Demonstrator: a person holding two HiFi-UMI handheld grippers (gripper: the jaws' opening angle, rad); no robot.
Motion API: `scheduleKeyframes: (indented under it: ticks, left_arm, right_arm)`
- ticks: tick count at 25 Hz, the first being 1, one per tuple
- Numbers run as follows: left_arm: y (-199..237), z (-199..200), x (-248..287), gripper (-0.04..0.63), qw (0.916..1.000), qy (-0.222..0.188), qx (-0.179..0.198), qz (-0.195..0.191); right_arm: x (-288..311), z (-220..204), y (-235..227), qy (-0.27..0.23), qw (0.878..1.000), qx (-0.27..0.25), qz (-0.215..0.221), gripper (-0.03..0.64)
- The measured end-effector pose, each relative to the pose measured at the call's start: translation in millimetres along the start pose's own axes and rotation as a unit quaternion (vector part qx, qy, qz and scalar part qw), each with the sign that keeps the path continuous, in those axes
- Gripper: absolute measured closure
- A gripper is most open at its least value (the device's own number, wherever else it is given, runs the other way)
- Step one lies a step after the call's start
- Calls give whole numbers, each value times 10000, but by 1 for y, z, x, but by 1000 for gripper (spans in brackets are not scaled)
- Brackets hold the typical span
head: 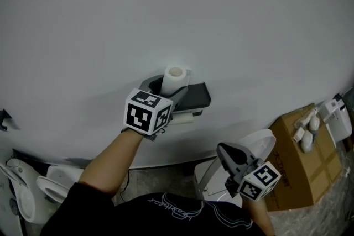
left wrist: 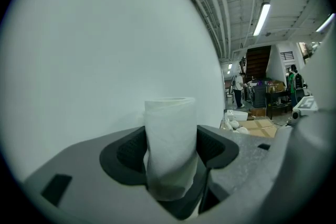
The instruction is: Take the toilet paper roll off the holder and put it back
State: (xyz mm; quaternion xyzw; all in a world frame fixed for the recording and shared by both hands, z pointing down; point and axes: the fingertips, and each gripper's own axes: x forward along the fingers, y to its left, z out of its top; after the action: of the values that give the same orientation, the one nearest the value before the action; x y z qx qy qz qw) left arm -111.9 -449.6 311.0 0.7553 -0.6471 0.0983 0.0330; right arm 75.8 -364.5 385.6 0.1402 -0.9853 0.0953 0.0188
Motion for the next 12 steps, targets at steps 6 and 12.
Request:
scheduleKeyframes:
  ticks: [6, 12]
  left_arm:
    - [0, 0, 0, 314, 10000, -12, 36, -76]
    - [2, 1, -4, 318, 9999, -45, -80, -145]
  right_arm:
    - [4, -1, -5, 6, 10000, -20, -75, 614]
    - [9, -2, 0, 50, 9999, -16, -122, 614]
